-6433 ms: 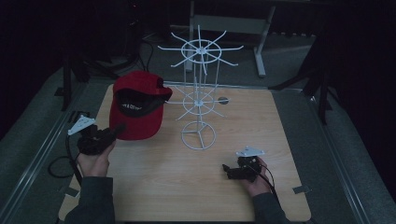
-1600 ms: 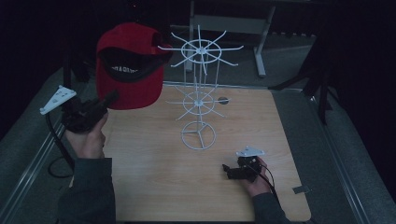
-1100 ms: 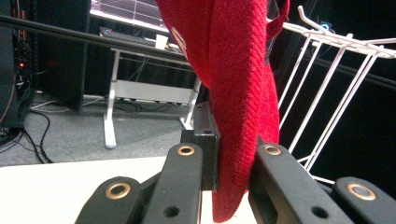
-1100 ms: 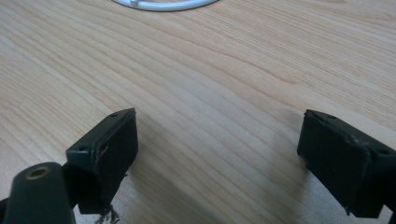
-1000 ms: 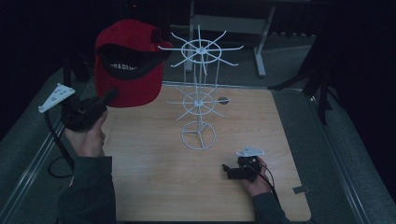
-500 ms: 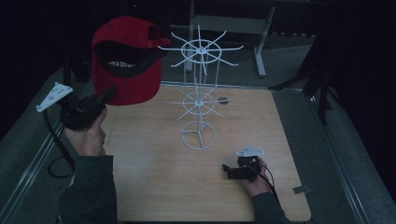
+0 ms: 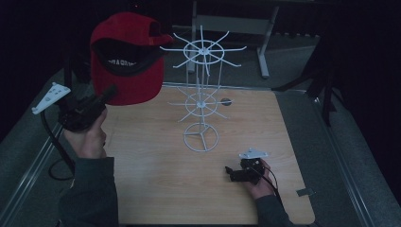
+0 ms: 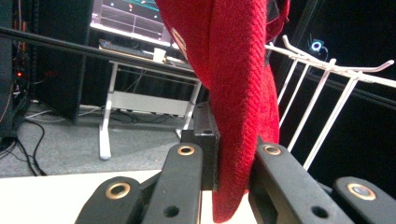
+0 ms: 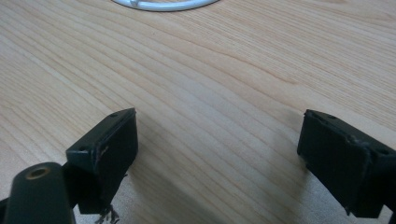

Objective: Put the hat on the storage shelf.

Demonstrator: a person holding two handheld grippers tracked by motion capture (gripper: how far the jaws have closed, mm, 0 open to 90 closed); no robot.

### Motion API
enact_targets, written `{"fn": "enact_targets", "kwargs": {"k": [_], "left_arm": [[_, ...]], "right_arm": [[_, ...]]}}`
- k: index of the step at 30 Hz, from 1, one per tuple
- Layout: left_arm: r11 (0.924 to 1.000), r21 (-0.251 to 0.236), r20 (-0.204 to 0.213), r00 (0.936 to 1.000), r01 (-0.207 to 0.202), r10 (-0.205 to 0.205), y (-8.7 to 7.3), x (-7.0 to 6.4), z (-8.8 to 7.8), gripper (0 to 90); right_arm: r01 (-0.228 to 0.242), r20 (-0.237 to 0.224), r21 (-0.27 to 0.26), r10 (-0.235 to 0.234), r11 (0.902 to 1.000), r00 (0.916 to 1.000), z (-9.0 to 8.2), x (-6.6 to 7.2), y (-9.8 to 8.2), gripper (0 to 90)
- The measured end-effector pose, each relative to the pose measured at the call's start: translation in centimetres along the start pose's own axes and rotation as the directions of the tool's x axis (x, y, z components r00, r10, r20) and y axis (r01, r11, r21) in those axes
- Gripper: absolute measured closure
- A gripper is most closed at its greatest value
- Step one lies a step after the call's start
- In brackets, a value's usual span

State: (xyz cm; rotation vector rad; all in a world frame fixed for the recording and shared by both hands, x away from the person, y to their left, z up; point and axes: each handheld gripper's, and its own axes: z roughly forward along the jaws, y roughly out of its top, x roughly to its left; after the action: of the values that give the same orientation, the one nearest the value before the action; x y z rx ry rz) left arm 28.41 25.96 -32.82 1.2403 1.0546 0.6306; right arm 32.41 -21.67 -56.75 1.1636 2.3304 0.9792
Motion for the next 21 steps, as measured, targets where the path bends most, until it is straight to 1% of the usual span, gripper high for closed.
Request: {"fn": "enact_targets", "kwargs": {"k": [7, 10, 12, 15, 19, 21], "left_arm": [[0.9998, 0.009, 0.009, 0.9998, -0.015, 0.015, -0.4, -0.2, -0.2, 85.6], [0.9998, 0.015, 0.009, 0.9999, -0.010, 0.010, -0.9, 0.0, -0.3, 85.6], [0.9999, 0.012, 0.012, 0.9999, 0.000, -0.001, -1.1, 0.1, -0.5, 85.6], [0.9999, 0.011, 0.019, 0.9998, 0.003, -0.003, -1.6, 0.2, -0.8, 85.6], [0.9999, 0.010, 0.024, 0.9997, -0.009, 0.009, -2.3, 0.1, -1.1, 85.6], [0.9998, 0.017, 0.025, 0.9996, -0.013, 0.013, -2.7, 0.1, -1.2, 85.6]], "right_arm": [[0.000, 0.000, 0.000, 0.000, 1.0000, 1.0000, 0.0, 0.0, 0.0, 12.1], [0.002, 0.000, 0.000, -0.002, 1.0000, 1.0000, 0.0, 0.0, 0.0, 12.1], [0.000, 0.000, 0.000, 0.000, 1.0000, 1.0000, 0.0, 0.0, 0.0, 12.1], [0.000, 0.000, 0.000, 0.000, 1.0000, 1.0000, 0.0, 0.0, 0.0, 12.1], [0.000, 0.000, 0.000, 0.000, 1.0000, 1.0000, 0.0, 0.0, 0.0, 12.1], [0.001, 0.000, 0.000, -0.001, 1.0000, 1.0000, 0.0, 0.0, 0.0, 12.1]]}}
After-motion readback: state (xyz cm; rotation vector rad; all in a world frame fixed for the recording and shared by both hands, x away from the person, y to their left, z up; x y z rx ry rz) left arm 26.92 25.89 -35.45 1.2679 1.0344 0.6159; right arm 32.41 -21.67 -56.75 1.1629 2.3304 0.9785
